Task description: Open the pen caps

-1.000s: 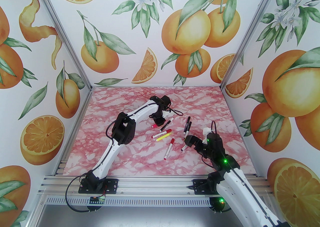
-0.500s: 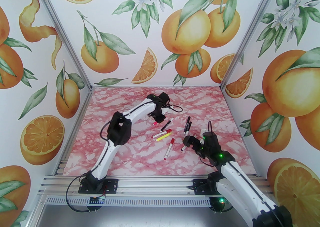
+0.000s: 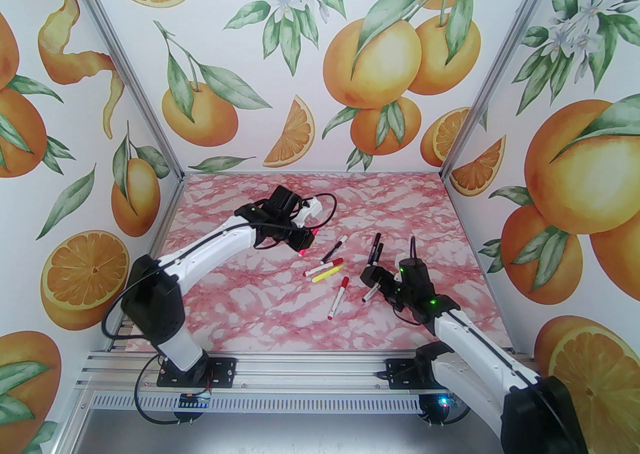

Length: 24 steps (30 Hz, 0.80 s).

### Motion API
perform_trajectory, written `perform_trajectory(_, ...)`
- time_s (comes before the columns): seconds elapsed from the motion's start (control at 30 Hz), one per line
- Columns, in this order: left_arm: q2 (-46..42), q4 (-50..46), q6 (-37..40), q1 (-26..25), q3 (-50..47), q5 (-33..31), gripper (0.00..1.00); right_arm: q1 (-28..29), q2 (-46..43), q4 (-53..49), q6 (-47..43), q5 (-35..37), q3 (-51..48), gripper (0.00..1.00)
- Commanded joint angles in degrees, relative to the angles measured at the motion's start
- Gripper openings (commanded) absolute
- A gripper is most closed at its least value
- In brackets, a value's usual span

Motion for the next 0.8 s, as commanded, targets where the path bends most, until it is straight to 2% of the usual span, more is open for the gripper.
perform_trajectory(0.0,-6.02,7.46,-4.12,-0.21,-4.22,1.04,0.14,0.51,1.0,3.54,1.51,-0.1,1.54,1.0)
perform_trajectory(0.33,-14.4,11.15,-6.11,-0.55,-11.92,0.18,0.14,1.1,5.38,6.23,1.97,0.24,2.92,1.0)
perform_trajectory(0.77,-16.06,12.38,-6.54,-0.68,-14.93,-0.38,0.14,1.82,10.4,9.09,2.15,1.83,4.1,1.0)
